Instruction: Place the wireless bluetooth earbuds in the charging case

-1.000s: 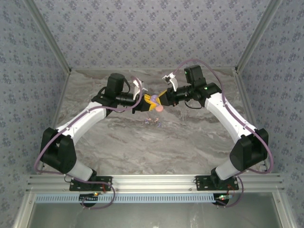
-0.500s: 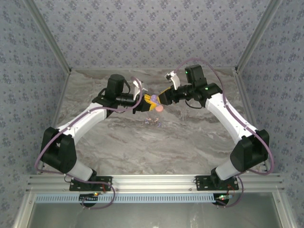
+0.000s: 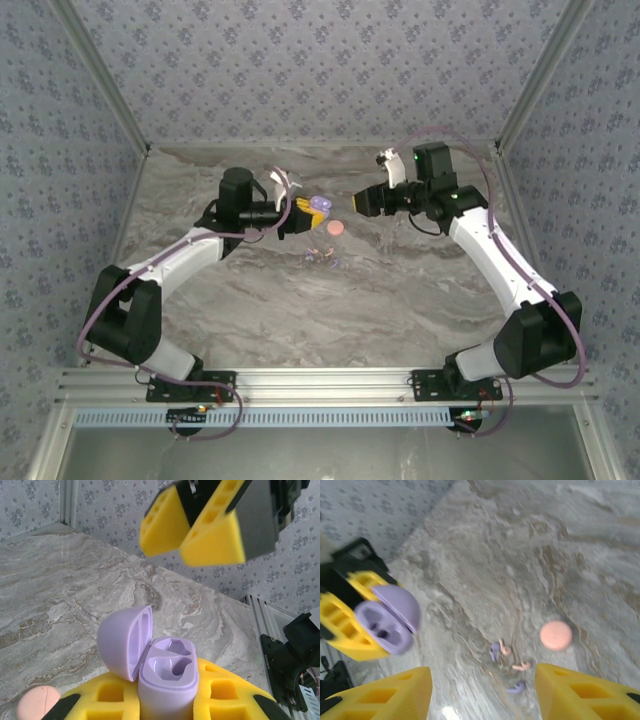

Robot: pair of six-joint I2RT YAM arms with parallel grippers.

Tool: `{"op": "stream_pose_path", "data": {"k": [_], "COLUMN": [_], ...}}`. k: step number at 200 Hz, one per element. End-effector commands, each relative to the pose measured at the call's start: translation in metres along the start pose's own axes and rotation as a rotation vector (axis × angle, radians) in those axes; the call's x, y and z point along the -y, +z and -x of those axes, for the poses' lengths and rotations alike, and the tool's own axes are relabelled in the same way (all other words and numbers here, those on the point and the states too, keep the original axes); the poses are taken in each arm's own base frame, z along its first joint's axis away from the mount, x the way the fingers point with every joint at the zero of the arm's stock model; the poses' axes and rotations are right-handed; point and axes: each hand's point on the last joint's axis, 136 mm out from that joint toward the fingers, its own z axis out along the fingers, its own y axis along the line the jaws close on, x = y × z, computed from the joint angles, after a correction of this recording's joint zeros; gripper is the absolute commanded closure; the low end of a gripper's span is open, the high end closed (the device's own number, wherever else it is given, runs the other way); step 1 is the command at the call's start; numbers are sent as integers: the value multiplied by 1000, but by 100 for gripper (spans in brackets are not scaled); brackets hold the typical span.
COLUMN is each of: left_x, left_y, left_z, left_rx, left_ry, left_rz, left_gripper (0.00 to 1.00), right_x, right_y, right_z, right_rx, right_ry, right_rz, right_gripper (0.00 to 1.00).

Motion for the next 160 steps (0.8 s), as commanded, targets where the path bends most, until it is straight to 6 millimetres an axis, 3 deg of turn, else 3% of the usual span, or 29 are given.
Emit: {"op": "stream_pose_path", "data": {"k": [1, 24, 27, 34, 74, 113, 119, 160], "left_x": [14, 14, 14, 16, 24, 28, 28, 34], "left_y": [-10, -14, -14, -15, -19, -25, -27, -33], "left_z": [28, 31, 31, 32, 33, 31, 30, 26], "left_rx": [81, 94, 95, 101, 114, 108, 105, 98], "left_ry": [40, 4, 2, 0, 13, 10, 12, 29], "left_rz": [13, 61, 67, 76, 113, 149, 157, 172], "left_gripper": [100, 100, 100, 100, 100, 100, 100, 99], "right_x": [21, 29, 32, 33, 39, 48, 48, 52], "right_y": [14, 34, 38, 46, 83, 109, 113, 130], "right_z": [-41, -68, -82, -92, -127, -149, -138, -149], "right_rx": [-125, -208, -241, -269, -382, -449, -429, -440], "right_ry": [108, 152, 171, 185, 209, 247, 244, 313], "right_rz": [-71, -99, -103, -107, -169, -256, -271, -330], "right_gripper": [41, 42, 43, 43, 49, 54, 57, 62]}}
